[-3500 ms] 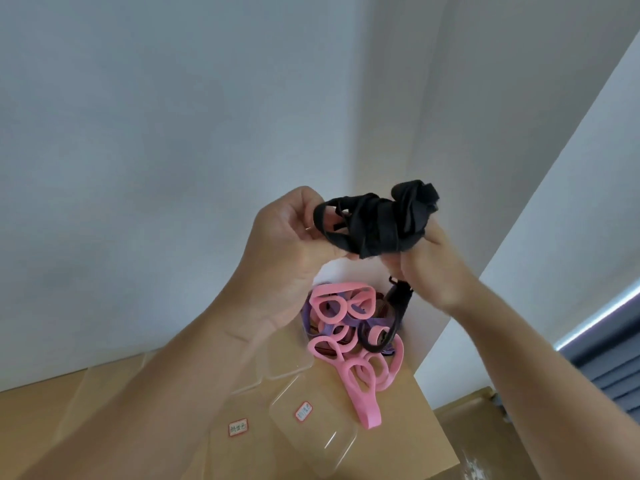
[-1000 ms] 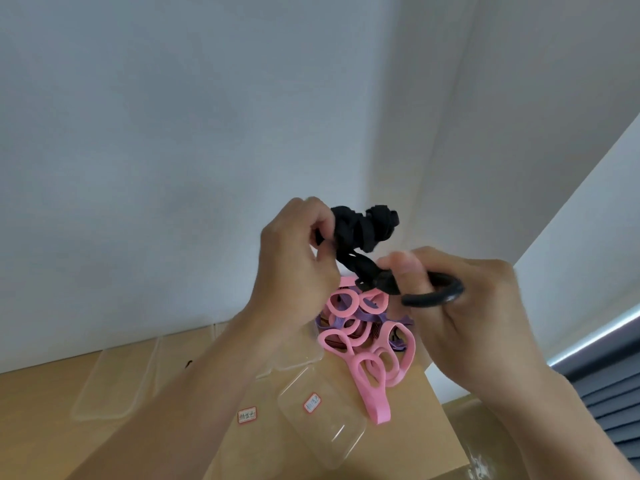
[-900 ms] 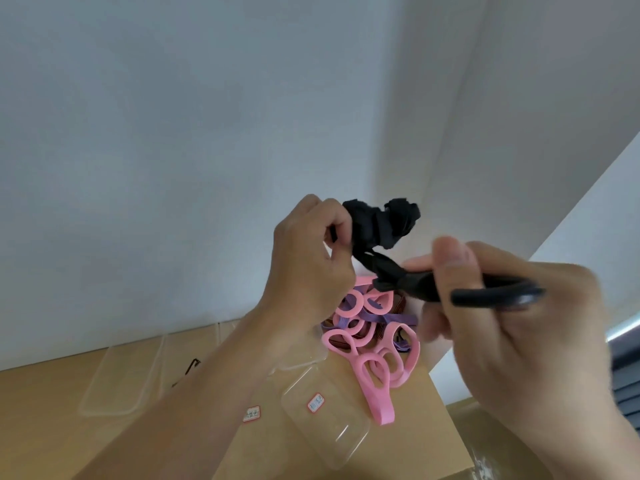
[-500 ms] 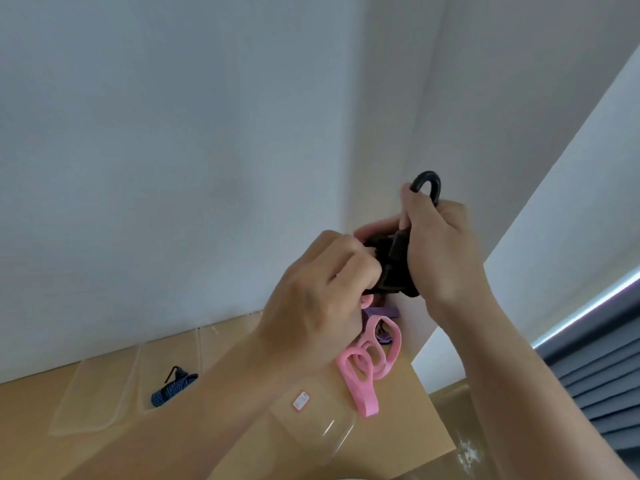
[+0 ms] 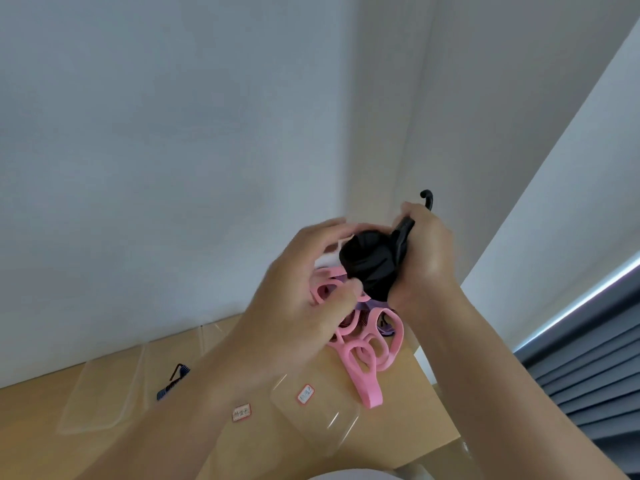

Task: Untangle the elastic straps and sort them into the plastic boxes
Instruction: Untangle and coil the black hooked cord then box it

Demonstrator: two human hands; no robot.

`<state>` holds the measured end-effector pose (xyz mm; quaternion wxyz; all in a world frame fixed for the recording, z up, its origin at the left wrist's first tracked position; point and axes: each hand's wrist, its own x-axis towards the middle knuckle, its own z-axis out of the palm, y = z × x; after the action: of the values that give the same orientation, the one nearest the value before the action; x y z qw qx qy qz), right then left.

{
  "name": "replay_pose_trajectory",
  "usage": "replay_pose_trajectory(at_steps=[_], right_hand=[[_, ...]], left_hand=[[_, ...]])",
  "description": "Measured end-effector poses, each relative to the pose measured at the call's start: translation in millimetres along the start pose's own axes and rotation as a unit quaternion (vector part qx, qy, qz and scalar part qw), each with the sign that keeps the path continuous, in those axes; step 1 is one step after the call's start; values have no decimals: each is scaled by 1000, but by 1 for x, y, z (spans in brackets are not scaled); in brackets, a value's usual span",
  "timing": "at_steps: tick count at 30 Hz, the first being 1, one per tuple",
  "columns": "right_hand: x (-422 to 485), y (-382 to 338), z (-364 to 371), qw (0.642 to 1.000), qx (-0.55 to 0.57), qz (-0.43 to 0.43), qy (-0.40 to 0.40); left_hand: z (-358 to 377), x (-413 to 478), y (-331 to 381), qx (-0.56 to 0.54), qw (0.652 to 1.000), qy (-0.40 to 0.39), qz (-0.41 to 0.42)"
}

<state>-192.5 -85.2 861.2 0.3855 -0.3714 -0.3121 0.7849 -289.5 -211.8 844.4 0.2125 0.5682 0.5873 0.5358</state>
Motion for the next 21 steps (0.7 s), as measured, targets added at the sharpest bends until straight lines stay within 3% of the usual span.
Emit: replay_pose_trajectory(at_steps=[2, 6, 13, 15, 21], right_hand=[[2, 0, 4, 999, 29, 28, 5], [2, 8, 14, 999, -8, 34, 40], [2, 16, 12, 996, -12, -3, 84], [1, 18, 10, 995, -33, -7, 98], [2, 21, 7, 990, -64, -33, 122]], left_hand=[[15, 0, -3, -118, 991, -19, -61], [32, 12, -14, -74, 992, 90, -57], [32, 28, -21, -148, 968, 171, -111], [29, 31, -19, -211, 955, 147, -146], [6, 32, -7, -382, 905, -62, -173]])
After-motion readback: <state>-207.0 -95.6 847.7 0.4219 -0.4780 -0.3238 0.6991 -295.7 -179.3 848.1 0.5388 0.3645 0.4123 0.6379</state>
